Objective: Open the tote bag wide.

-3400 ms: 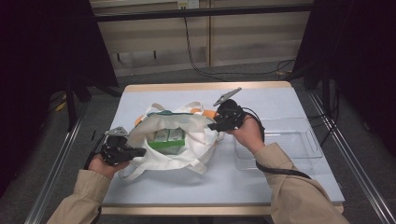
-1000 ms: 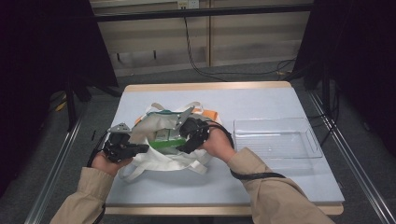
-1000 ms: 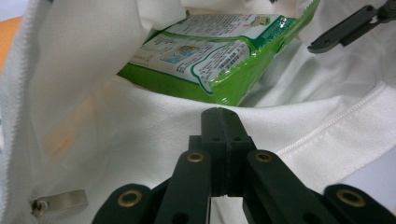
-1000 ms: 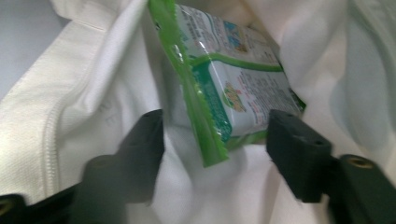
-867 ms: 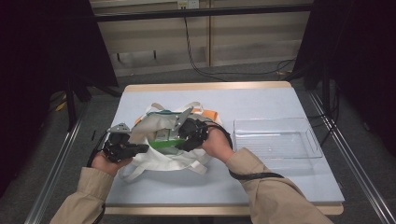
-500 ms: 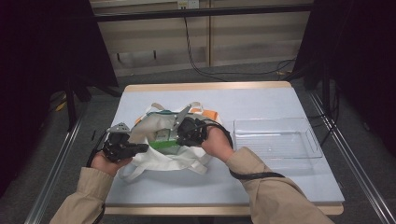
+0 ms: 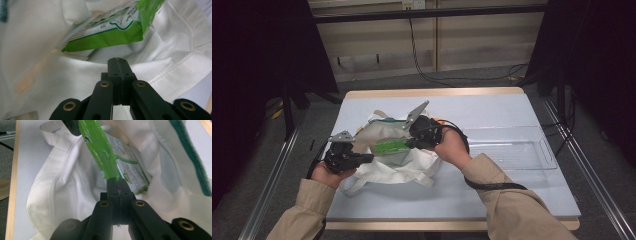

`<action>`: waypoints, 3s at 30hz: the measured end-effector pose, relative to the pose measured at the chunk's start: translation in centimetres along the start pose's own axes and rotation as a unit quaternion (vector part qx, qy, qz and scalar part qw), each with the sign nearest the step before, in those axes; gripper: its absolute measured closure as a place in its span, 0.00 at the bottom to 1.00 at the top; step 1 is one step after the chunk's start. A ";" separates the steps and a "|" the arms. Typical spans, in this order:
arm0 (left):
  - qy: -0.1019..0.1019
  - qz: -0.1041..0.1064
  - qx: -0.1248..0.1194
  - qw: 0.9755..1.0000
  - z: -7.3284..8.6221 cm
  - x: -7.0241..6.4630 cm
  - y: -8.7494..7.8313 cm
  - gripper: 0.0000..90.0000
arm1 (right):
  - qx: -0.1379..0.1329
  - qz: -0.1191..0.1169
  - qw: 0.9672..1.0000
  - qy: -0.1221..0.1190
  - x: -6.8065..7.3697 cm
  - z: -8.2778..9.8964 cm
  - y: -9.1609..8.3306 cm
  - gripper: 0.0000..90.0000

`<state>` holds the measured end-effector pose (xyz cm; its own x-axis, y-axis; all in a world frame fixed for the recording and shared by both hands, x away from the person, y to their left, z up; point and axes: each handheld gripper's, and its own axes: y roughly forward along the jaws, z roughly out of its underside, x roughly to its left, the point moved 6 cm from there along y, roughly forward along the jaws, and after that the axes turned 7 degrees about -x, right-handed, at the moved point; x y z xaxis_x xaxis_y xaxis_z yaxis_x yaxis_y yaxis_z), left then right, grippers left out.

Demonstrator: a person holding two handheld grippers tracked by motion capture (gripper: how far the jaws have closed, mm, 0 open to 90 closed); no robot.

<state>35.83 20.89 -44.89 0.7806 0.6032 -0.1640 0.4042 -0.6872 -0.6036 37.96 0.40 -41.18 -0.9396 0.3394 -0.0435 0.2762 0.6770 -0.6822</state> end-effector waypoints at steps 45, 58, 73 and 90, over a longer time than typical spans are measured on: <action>0.012 0.024 -0.006 1.000 -1.1 -1.5 1.9 1.00 | 0.026 0.012 0.997 -0.066 0.8 1.0 3.9 0.40; 0.010 0.022 -0.009 1.000 -1.0 -1.3 1.5 1.00 | 0.043 0.034 0.993 -0.103 0.6 1.2 6.0 0.47; 0.014 0.005 -0.023 1.000 -1.3 -1.1 1.2 0.71 | 0.030 0.071 0.995 -0.059 -0.8 -0.8 2.8 0.87; 0.030 0.006 -0.028 0.999 -1.1 -1.4 1.9 0.18 | 0.016 0.036 0.999 -0.011 -1.6 -2.6 -2.3 0.99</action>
<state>36.01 18.30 -44.93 0.8120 0.5707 -0.1224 0.4198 -0.7168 -0.5567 39.33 0.02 -37.60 -0.9221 0.3714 -0.1091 0.3367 0.6305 -0.6994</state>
